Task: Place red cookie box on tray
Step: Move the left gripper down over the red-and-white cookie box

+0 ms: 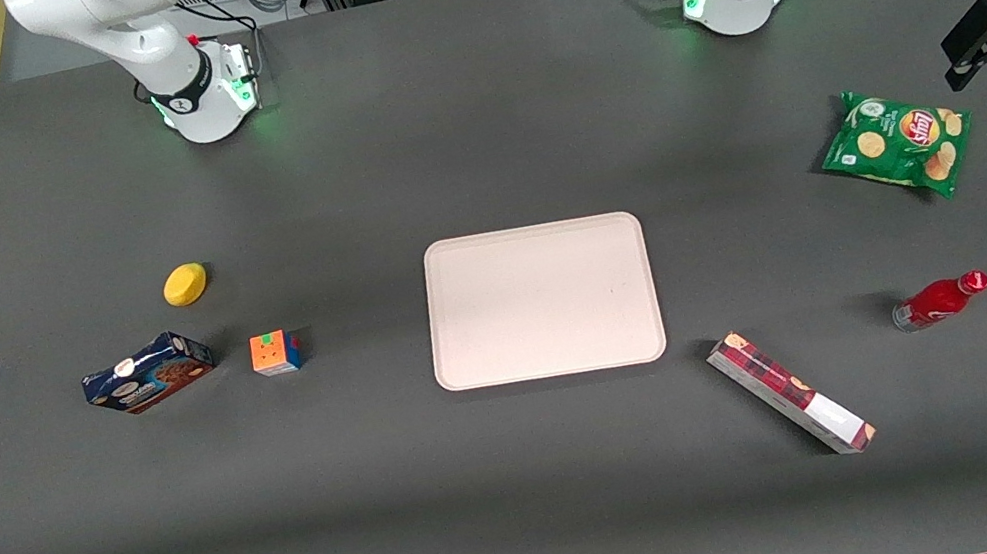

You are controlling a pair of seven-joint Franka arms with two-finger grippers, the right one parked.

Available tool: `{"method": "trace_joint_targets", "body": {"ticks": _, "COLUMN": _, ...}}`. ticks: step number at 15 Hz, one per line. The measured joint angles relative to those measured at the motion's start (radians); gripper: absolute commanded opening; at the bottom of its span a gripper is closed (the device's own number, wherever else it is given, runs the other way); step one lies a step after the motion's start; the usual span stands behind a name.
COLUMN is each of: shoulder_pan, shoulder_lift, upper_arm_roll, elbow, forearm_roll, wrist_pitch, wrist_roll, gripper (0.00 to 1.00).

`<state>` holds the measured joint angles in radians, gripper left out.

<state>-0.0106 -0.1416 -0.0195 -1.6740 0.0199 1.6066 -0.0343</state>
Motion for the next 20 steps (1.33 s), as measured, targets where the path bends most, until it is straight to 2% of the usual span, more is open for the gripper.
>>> {"method": "trace_joint_targets", "body": {"ticks": 9, "shoulder_pan": 0.0, "shoulder_lift": -0.014, "upper_arm_roll": 0.001, "elbow": -0.033, "forearm_roll": 0.0, "wrist_pitch": 0.014, "wrist_roll": -0.004, "gripper": 1.0}}
{"method": "trace_joint_targets", "body": {"ticks": 12, "shoulder_pan": 0.0, "shoulder_lift": 0.022, "upper_arm_roll": 0.0, "elbow": -0.043, "forearm_roll": -0.003, "wrist_pitch": 0.061, "wrist_roll": -0.115, "gripper": 1.0}}
{"method": "trace_joint_targets", "body": {"ticks": 16, "shoulder_pan": -0.013, "shoulder_lift": 0.159, "upper_arm_roll": -0.005, "elbow": 0.014, "forearm_roll": -0.031, "wrist_pitch": 0.139, "wrist_roll": -0.375, "gripper": 1.0}}
{"method": "trace_joint_targets", "body": {"ticks": 20, "shoulder_pan": -0.057, "shoulder_lift": 0.399, "upper_arm_roll": -0.01, "elbow": 0.201, "forearm_roll": -0.039, "wrist_pitch": 0.157, "wrist_roll": -0.647, "gripper": 1.0}}
